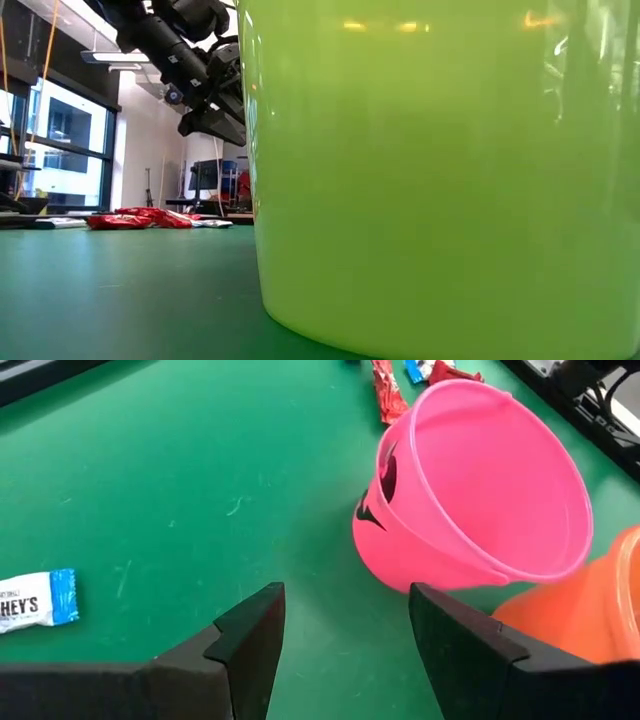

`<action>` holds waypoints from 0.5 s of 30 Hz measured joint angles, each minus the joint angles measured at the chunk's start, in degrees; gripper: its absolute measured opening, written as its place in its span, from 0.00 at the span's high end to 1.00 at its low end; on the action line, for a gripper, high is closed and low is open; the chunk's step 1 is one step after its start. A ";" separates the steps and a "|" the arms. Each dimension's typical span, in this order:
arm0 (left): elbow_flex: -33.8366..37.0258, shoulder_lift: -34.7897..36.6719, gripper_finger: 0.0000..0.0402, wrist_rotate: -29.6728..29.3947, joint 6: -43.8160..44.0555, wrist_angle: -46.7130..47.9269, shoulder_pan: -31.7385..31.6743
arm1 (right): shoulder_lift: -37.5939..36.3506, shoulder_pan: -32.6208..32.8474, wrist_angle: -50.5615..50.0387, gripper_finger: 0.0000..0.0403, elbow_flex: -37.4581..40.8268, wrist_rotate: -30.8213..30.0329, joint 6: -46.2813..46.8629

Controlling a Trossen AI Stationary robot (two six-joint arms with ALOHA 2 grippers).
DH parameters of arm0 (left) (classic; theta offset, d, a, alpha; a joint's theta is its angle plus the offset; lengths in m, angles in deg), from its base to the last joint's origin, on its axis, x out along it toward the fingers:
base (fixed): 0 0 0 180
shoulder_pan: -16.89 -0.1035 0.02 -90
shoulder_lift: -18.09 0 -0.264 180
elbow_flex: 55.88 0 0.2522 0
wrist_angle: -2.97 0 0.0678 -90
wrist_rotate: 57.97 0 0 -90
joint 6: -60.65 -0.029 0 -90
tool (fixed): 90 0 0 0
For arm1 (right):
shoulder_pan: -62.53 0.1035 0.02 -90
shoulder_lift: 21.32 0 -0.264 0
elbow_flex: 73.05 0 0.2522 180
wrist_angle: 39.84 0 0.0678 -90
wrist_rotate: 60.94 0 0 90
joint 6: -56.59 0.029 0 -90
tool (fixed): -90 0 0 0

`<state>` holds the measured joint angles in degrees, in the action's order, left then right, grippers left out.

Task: Sort candy by brand, put in halloween buckets
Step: Put the orange gummy into the orange bucket

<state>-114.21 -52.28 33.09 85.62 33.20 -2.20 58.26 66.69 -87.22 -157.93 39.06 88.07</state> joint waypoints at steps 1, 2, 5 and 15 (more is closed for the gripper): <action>0.01 0.00 0.49 -0.02 -0.02 -0.01 0.00 | 0.50 1.31 0.86 1.00 0.00 0.00 -0.02; 0.01 0.00 0.49 -0.02 -0.02 -0.05 0.00 | 1.11 2.42 2.03 1.00 0.00 0.00 -0.03; 0.01 0.00 0.49 -0.02 -0.04 0.06 0.00 | 3.28 4.66 4.14 0.99 0.00 -0.32 0.06; 0.01 0.00 0.49 -0.03 -0.61 0.19 -0.02 | 9.58 4.74 1.07 0.63 -4.15 -0.24 -3.11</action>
<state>-114.20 -52.28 33.05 85.01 33.39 -2.22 67.84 71.44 -86.14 -162.08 38.81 84.96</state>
